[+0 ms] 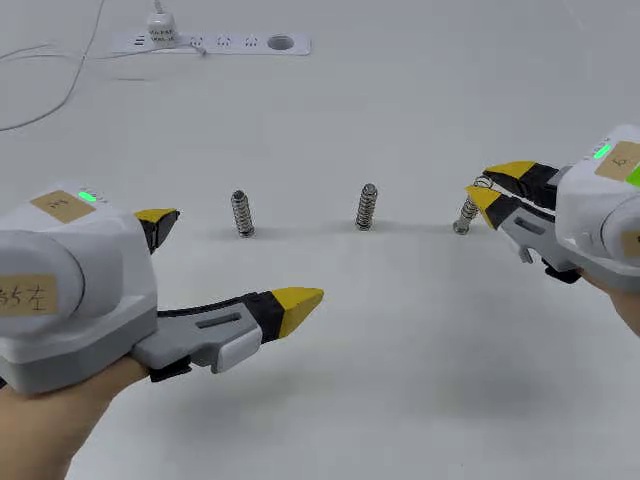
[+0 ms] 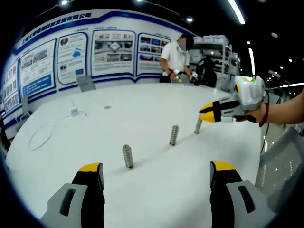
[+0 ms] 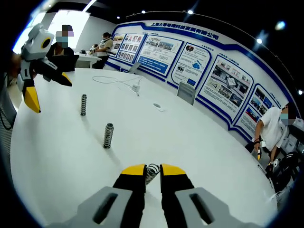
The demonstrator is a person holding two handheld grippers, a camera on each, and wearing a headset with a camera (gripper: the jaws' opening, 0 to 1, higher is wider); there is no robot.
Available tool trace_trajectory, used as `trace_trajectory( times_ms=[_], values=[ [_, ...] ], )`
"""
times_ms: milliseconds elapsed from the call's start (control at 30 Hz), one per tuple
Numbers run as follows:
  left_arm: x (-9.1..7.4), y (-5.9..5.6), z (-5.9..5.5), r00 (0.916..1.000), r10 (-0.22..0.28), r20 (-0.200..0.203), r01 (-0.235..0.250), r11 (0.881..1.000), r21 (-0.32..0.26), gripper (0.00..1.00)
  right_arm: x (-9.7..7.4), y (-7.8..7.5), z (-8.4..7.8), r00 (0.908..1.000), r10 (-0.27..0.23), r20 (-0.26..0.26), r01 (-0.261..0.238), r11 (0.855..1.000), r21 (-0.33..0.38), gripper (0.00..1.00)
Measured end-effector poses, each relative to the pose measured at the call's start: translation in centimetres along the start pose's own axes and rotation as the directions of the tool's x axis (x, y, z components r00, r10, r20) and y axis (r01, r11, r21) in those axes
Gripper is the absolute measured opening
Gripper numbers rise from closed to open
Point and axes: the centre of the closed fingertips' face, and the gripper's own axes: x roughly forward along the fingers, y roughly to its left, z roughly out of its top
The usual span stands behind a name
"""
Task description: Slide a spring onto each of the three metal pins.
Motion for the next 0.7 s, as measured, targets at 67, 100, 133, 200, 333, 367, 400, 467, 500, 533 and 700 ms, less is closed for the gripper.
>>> trace_trajectory(
  times_ms=[67, 100, 133, 200, 333, 367, 400, 467, 500, 533, 700],
  values=[
    [0.0, 0.1, 0.1, 1.0, 0.004, 0.002, -0.004, 1.0, 0.002, 0.93, 0.1, 0.0, -0.3, 1.0, 0.0, -0.008, 0.0, 1.0, 0.015, 0.12],
    [0.0, 0.1, 0.1, 1.0, 0.004, 0.003, -0.004, 1.0, 0.003, 0.93, 0.1, 0.0, -0.4, 0.9999, 0.0, -0.012, 0.0, 1.0, 0.025, 0.12],
    [0.0, 0.1, 0.2, 1.0, 0.004, 0.005, -0.004, 1.0, 0.004, 0.93, 0.2, 0.0, -0.6, 0.9999, 0.0, -0.013, 0.0, 1.0, 0.028, 0.12],
    [-0.1, 0.2, 0.3, 0.9999, 0.005, 0.009, -0.006, 1.0, 0.005, 0.93, 0.3, 0.1, -1.0, 0.9997, 0.005, -0.024, -0.004, 0.999, 0.039, 0.12],
    [-0.1, 0.3, 0.5, 0.9999, 0.007, 0.01, -0.007, 1.0, 0.011, 0.92, 0.4, 0.4, -1.5, 0.9994, 0.009, -0.034, -0.007, 0.998, 0.059, 0.12],
    [-0.1, 0.3, 0.5, 0.9999, 0.007, 0.01, -0.007, 1.0, 0.012, 0.92, 0.4, 0.4, -1.5, 0.9994, 0.007, -0.035, -0.005, 0.998, 0.06, 0.12],
    [-0.1, 0.3, 0.5, 0.9999, 0.007, 0.01, -0.007, 1.0, 0.012, 0.92, 0.5, 0.4, -1.5, 0.9995, 0.007, -0.03, -0.005, 0.998, 0.066, 0.12],
    [-0.1, 0.3, 0.5, 0.9999, 0.008, 0.01, -0.008, 1.0, 0.013, 0.92, 0.5, 0.3, -1.5, 0.9995, 0.006, -0.031, -0.004, 0.998, 0.068, 0.12],
    [0.0, 0.3, 0.5, 0.9999, 0.008, 0.01, -0.008, 1.0, 0.013, 0.92, 0.6, 0.3, -1.5, 0.9995, 0.008, -0.03, -0.006, 0.998, 0.07, 0.12],
    [0.0, 0.3, 0.5, 0.9999, 0.007, 0.009, -0.007, 1.0, 0.013, 0.91, 0.6, 0.3, -1.5, 0.9995, 0.009, -0.03, -0.007, 0.997, 0.071, 0.12],
    [0.0, 0.3, 0.5, 1.0, 0.006, 0.007, -0.006, 1.0, 0.013, 0.91, 0.6, 0.3, -1.6, 0.9993, 0.006, -0.038, -0.004, 0.997, 0.073, 0.19]
  ],
)
